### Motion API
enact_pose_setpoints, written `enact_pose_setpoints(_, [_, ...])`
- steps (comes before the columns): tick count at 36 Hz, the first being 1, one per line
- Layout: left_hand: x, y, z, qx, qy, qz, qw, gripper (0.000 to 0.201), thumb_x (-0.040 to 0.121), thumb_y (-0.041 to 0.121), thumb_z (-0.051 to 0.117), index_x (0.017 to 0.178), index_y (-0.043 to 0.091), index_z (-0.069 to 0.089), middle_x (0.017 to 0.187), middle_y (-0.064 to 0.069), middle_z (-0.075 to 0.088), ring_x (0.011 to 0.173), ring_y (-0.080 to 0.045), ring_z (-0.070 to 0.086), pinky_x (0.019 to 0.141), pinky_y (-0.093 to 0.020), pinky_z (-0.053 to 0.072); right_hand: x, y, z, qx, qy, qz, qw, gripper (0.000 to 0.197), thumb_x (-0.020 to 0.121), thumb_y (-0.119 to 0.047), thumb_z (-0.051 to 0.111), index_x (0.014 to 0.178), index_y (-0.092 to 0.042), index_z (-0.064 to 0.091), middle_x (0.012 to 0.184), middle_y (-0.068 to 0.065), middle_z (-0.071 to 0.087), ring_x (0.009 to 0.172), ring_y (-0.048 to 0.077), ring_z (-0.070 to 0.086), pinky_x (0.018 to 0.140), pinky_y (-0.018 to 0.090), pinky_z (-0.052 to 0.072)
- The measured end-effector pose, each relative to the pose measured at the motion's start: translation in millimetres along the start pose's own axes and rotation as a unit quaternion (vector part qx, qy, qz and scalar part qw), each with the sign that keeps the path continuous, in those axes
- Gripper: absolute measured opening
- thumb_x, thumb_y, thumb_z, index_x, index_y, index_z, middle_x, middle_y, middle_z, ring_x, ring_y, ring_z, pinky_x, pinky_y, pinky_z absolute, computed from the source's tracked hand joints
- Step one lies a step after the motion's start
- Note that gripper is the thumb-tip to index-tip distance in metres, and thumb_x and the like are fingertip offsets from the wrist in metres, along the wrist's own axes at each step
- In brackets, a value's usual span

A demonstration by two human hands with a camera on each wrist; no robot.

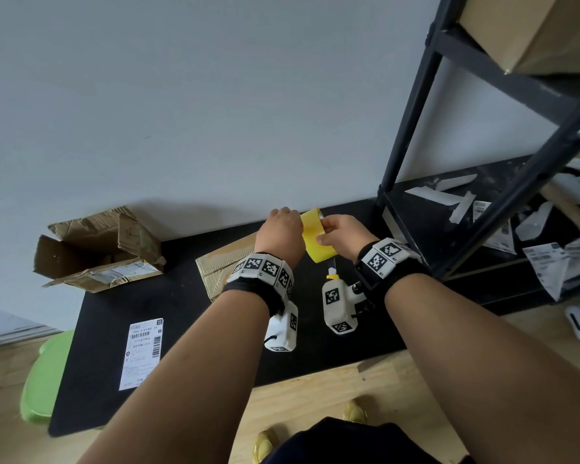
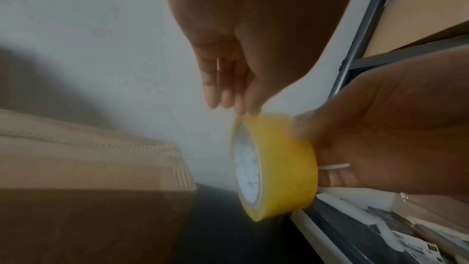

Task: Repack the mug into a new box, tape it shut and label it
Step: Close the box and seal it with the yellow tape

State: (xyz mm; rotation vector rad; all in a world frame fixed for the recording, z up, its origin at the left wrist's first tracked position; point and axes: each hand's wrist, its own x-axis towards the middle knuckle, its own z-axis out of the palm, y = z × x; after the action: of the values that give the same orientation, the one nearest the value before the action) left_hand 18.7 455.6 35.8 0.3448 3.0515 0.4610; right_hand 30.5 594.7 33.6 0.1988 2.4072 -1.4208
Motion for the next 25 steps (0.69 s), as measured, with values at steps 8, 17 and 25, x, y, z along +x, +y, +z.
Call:
enact_pose_setpoints(8, [0,4,-1,0.006,-0.070,-0.022,0.997,0.026,0.092,0.007,0.043,0.114,0.004,0.058,0.120,-0.013,0.056,0.115,-0.028,0.049,0.095,-0.034,0.043,-6,1,1,-0.115,0.020,-0.025,0.993,0.042,0.089,-0.003,0.057,0.131,-0.006,0.056,0.124,0.011,0.063,0.115,0.026,0.059,0.095,0.036,0.048])
enact_pose_setpoints(17, [-2,8,3,-0.019,-0.126,-0.043,0.991,0.026,0.095,0.013,0.044,0.115,0.005,0.058,0.119,-0.012,0.059,0.110,-0.028,0.056,0.090,-0.035,0.046,-2,10,4,-0.198,0.004,-0.005,0.980,0.035,0.090,-0.010,0.053,0.123,-0.014,0.063,0.116,0.008,0.065,0.105,0.029,0.062,0.092,0.040,0.051])
enact_pose_setpoints(25, [-3,5,7,-0.086,-0.124,-0.055,0.987,0.017,0.094,0.012,0.048,0.107,0.012,0.059,0.112,-0.006,0.062,0.105,-0.023,0.057,0.082,-0.029,0.042,3,22,4,-0.229,-0.011,0.006,0.973,0.016,0.096,-0.024,0.051,0.084,-0.018,0.060,0.089,0.005,0.054,0.087,0.024,0.053,0.077,0.035,0.042])
